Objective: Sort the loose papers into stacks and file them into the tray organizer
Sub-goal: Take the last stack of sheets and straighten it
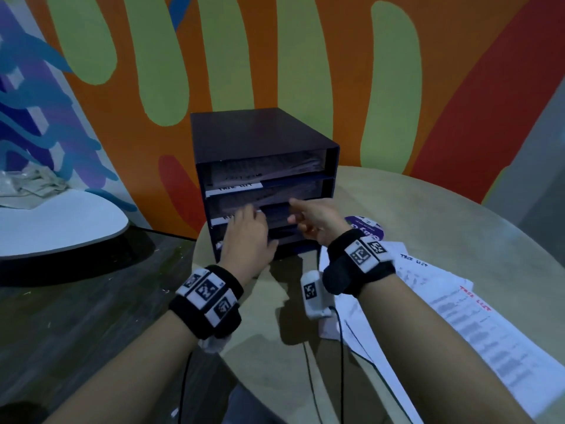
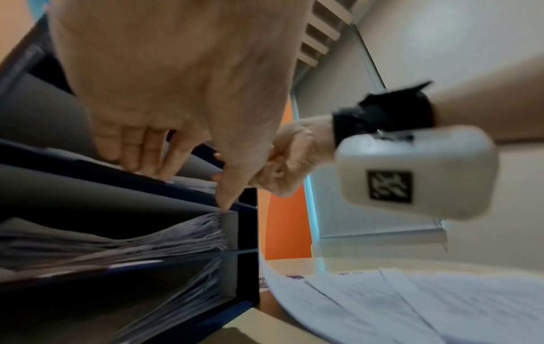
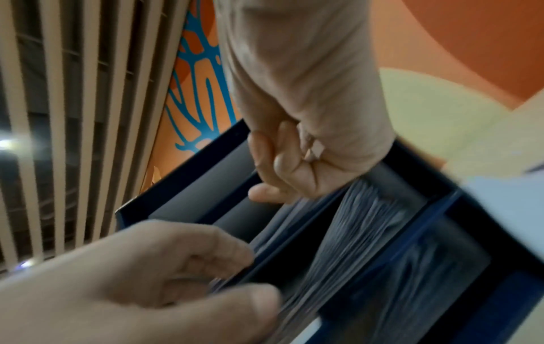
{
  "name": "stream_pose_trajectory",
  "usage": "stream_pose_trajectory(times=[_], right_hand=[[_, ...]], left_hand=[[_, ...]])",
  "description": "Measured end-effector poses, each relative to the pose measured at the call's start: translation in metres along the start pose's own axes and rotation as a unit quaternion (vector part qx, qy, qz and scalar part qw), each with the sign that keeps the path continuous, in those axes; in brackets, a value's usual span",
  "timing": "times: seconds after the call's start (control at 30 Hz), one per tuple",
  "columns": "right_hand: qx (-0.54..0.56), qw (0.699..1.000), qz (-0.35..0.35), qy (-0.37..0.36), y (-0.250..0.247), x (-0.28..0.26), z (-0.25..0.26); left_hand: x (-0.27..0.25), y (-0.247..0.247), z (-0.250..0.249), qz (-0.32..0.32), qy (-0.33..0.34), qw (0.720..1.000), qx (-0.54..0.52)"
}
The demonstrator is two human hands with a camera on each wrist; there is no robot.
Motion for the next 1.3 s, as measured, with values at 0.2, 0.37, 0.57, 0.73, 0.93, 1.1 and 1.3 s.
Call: stream_pose_trajectory(times=[0.2,0.37,0.57,0.73,0.93,1.1,1.3], right_hand=[[-0.097,0.986,-0.117,-0.075,-0.155,-0.05,0.021],[-0.245,0.925,-0.292,-0.015,-0.31,-0.1,0.004],[-0.486,0.801,-0.255,0.238,-0.409,-0.148,-0.072],[-0.572,0.757,-0.189,0.251,-0.415,-0.131,-0.113],[-0.581,0.777,-0.136,0.198,-0.343,-0.115,-0.075],[-0.579,0.796,-0.072,0.161,-0.317,-0.09,-0.076],[-0.354,0.919,-0.169,0.037,-0.333,-0.074,-0.052]], left_hand=[[0.009,0.043,-0.066,0.135,0.011,0.971,-0.198],[0.016,0.115,-0.124,0.31,0.055,0.928,-0.201],[0.045,0.149,-0.143,0.286,0.034,0.919,-0.27],[0.038,0.134,-0.181,0.305,0.092,0.873,-0.37],[0.005,0.101,-0.235,0.414,0.058,0.717,-0.557],[0.003,0.095,-0.239,0.417,0.014,0.708,-0.57],[0.017,0.086,-0.209,0.281,-0.04,0.749,-0.599]])
Point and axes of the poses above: each hand's wrist, its own x-axis towards the middle knuckle, its own y-axis out of the palm, z = x × y, the point moved 9 cm from there along x, towards the middle knuckle, and after that the axes turned 12 degrees about x, right-handed, at the moved point
